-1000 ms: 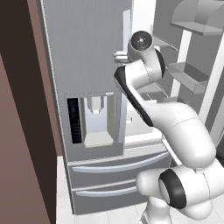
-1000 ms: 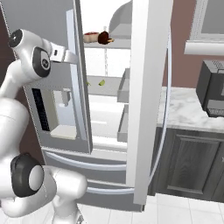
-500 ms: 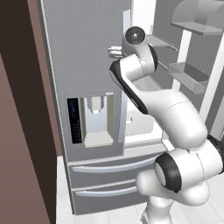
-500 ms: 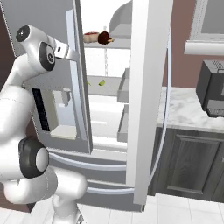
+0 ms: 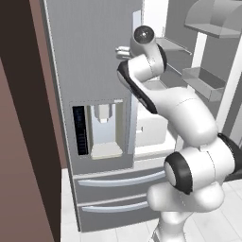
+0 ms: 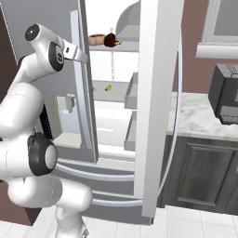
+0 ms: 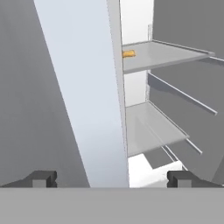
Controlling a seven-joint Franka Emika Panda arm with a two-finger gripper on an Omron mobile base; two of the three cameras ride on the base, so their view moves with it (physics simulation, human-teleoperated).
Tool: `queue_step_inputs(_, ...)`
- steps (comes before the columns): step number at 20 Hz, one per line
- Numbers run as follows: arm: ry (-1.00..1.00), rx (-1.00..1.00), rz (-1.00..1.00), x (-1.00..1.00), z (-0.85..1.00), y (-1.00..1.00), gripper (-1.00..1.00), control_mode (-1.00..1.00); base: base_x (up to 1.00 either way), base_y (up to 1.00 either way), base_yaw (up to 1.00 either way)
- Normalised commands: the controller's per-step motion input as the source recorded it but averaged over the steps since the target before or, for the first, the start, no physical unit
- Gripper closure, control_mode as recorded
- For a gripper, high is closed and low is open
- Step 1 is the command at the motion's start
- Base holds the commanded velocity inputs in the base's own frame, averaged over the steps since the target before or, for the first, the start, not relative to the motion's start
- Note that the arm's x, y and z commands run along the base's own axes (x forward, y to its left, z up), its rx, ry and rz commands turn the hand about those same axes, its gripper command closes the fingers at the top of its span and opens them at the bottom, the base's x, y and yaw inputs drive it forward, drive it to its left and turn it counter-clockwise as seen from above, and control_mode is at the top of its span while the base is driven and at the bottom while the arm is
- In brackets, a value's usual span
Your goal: Gather the lemon wedge and lemon from the fridge and place them on a tray on the dining counter. Then gather the steaks from the fridge and place them on the other tray.
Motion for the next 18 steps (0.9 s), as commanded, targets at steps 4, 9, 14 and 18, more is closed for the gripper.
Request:
queue_step_inputs(4, 0.0, 0.04, 0.0, 0.26, 0.0, 0.0, -1.0, -1.0, 0.0, 0.0, 0.0)
queue_step_inputs(9, 0.0, 0.05, 0.0, 0.23, 0.0, 0.0, -1.0, -1.0, 0.0, 0.0, 0.0)
queue_step_inputs(14, 0.0, 0.03, 0.0, 0.21, -0.04, 0.0, -1.0, -1.0, 0.0, 0.0, 0.0)
queue_step_inputs(18, 0.0, 0.01, 0.0, 0.18, -0.11, 0.0, -1.0, -1.0, 0.0, 0.0, 0.0)
